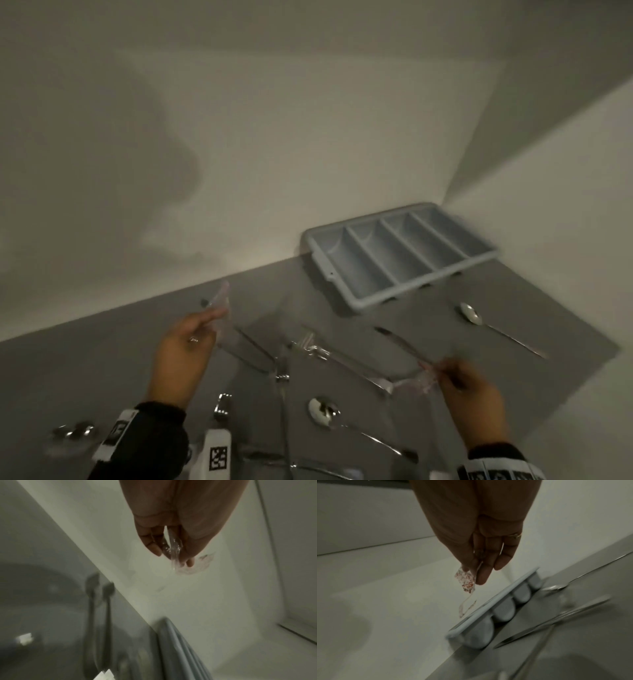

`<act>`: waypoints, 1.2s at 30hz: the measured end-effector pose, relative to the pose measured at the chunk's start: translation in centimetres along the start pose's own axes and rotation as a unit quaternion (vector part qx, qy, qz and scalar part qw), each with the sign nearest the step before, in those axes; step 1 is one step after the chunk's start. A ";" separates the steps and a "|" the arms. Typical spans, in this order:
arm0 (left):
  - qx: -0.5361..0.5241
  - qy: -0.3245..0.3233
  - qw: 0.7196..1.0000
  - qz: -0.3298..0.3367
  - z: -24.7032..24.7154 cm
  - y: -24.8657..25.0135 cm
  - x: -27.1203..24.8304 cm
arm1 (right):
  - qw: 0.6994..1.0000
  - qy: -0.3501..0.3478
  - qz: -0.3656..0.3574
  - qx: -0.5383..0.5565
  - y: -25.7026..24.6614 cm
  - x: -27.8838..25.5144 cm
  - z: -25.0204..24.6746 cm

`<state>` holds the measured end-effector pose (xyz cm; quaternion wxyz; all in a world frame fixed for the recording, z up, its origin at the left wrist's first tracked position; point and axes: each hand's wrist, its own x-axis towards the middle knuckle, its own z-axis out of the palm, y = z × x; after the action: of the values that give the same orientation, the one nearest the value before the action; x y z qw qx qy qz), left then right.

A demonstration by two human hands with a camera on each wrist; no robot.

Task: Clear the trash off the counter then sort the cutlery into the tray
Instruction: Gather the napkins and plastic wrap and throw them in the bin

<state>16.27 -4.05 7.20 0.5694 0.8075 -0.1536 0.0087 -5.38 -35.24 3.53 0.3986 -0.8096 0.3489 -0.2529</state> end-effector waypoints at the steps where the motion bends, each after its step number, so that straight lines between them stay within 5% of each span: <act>1: -0.045 -0.017 0.999 0.007 2.7 1.2 -1.4 | 1.000 0.022 0.007 -0.016 1.6 -0.6 -2.2; 7: -0.223 -0.154 0.962 0.006 20.4 6.5 -10.2 | 0.990 0.111 0.080 -0.043 12.6 -3.6 -16.0; 14: -0.213 -0.290 0.931 -0.063 38.9 9.5 -21.8 | 0.960 0.135 0.219 -0.112 27.6 -6.5 -29.6; 18: -0.104 -0.399 0.909 -0.062 47.4 8.7 -26.9 | 0.943 0.087 0.306 -0.101 33.8 -6.5 -33.3; 24: 0.115 -0.557 0.822 -0.038 55.7 3.2 -29.7 | 0.916 0.038 0.380 -0.121 40.8 -5.3 -33.7; 29: 0.297 -0.616 0.729 0.021 62.9 -3.7 -30.9 | 0.903 0.029 0.416 -0.099 46.5 -3.0 -30.4; 36: 0.385 -0.689 0.614 0.030 75.8 -17.1 -33.4 | 0.903 0.045 0.420 -0.076 58.5 -1.0 -22.8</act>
<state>-23.34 -60.80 -41.41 -0.0671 0.7163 -0.5071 -0.4747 -42.96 -70.79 -32.05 0.3888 -0.6039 0.6922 -0.0709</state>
